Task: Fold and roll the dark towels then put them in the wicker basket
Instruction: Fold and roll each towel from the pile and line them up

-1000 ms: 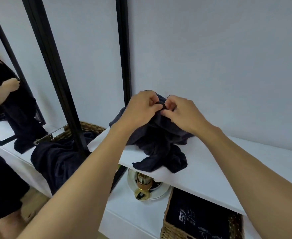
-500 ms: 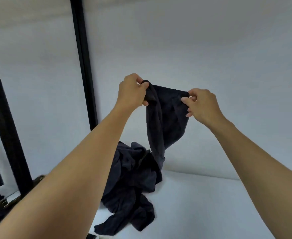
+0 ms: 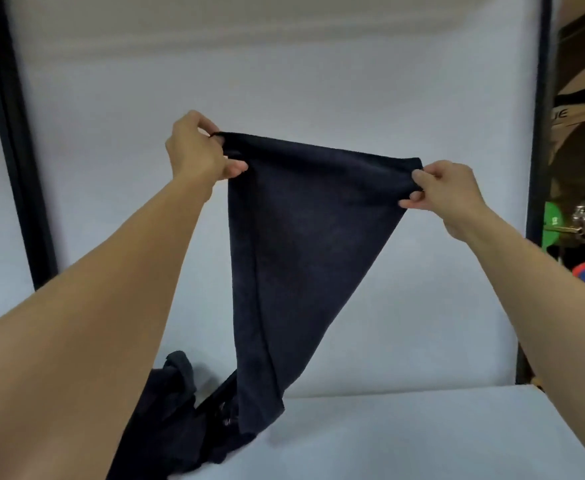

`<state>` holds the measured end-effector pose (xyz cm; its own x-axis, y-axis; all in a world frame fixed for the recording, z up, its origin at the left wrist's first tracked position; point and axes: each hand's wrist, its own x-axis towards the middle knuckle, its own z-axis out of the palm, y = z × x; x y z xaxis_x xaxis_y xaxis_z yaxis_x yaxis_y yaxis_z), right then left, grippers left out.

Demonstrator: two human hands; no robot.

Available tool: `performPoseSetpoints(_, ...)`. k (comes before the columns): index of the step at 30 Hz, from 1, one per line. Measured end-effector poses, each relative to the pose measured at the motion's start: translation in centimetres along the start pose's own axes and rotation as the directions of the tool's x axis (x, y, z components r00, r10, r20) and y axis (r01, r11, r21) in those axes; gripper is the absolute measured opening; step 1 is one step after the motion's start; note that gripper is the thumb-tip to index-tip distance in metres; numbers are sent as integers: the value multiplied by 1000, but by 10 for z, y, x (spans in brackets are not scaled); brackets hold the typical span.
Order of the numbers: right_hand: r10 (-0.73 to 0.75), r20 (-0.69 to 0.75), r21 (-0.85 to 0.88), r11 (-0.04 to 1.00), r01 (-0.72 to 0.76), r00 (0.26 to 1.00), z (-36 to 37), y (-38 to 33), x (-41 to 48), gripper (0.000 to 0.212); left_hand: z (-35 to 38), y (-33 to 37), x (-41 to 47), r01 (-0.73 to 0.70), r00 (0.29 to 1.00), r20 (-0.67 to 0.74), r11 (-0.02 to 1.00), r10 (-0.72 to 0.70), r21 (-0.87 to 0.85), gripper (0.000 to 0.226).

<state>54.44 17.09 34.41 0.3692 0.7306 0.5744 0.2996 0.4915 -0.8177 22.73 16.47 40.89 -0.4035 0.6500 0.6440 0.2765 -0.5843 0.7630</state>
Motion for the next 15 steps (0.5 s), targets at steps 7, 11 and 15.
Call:
performPoseSetpoints(7,-17,-49,369,929,34,999,-34,-41,72,9,56,19,33,72,997,14,969,-70,-235,26)
performPoseSetpoints(11,-95,-72,379,918,115,993,-34,-75,118,8,82,41,72,-4,998,-60,951,-15,-310,26)
performPoseSetpoints(15,-143,-80,416,894,163,987,-33,-94,154,11,95,54,115,-221,970,-106,975,217,-26,23)
